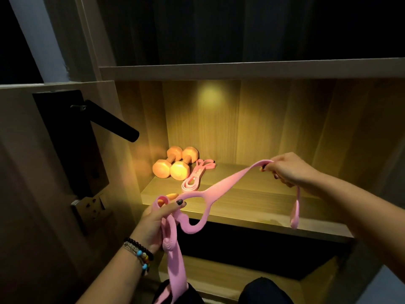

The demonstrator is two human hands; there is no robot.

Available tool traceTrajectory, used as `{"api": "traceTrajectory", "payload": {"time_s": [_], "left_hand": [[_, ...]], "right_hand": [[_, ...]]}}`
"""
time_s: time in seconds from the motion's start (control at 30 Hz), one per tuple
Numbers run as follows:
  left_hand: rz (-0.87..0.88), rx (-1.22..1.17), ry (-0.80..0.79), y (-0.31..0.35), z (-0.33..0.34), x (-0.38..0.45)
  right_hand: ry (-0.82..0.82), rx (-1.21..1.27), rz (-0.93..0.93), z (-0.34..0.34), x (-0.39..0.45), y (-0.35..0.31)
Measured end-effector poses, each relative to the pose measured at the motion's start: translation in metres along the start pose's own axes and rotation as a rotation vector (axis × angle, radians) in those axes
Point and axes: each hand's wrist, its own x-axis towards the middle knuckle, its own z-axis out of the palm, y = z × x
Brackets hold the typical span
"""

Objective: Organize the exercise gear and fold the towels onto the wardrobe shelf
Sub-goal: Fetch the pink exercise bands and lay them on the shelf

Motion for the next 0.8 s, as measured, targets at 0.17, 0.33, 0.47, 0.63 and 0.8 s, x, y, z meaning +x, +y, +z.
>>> {"api": "traceTrajectory", "payload": {"time_s": [0.17, 0.33, 0.47, 0.63, 0.8], "left_hand": [[-0.076, 0.387, 0.255, 0.006, -0.01, 0.042], [0.106, 1.127, 0.303, 0.021, -0.013, 0.094], [0.055, 1.643, 0.307, 0.025, -0.014, 0.127], [0.058, 2.047, 0.307, 0.027, -0.01, 0.175], [0.034, 2.113, 0.347, 0.034, -0.021, 0.212]], "right_hand": [[-0.118, -0.467, -0.187, 0.007, 0.016, 0.018], [-0.192, -0.571, -0.275, 0.028, 0.038, 0.034], [-0.232, -0.655, -0.37, 0.06, 0.06, 0.054], [-0.269, -0.781, -0.489, 0.097, 0.085, 0.071], [-0.223, -0.706, -0.523, 0.118, 0.099, 0.072]]}}
